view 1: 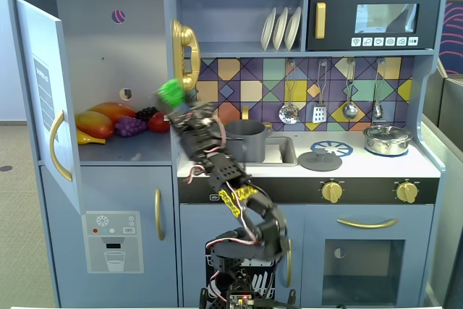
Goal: Pick up the green pineapple from the left cabinet and place it in the gray recipient
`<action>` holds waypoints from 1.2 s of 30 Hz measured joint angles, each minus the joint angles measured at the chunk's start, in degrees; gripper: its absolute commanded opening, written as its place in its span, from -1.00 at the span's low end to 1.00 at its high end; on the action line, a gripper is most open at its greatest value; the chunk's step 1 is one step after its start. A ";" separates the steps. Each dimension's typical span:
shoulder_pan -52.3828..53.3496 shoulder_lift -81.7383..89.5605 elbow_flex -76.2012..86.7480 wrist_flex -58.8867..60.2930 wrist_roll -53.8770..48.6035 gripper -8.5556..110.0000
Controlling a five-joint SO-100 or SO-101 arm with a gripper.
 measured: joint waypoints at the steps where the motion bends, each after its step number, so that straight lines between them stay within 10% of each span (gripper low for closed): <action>1: 2.46 0.44 -0.18 0.00 0.44 -0.86; 15: 35.07 -19.86 -23.29 23.47 17.58 -0.86; 28: 40.87 -44.91 -40.08 46.76 21.27 -0.86; 36: 40.43 -46.23 -40.17 47.55 22.06 -0.32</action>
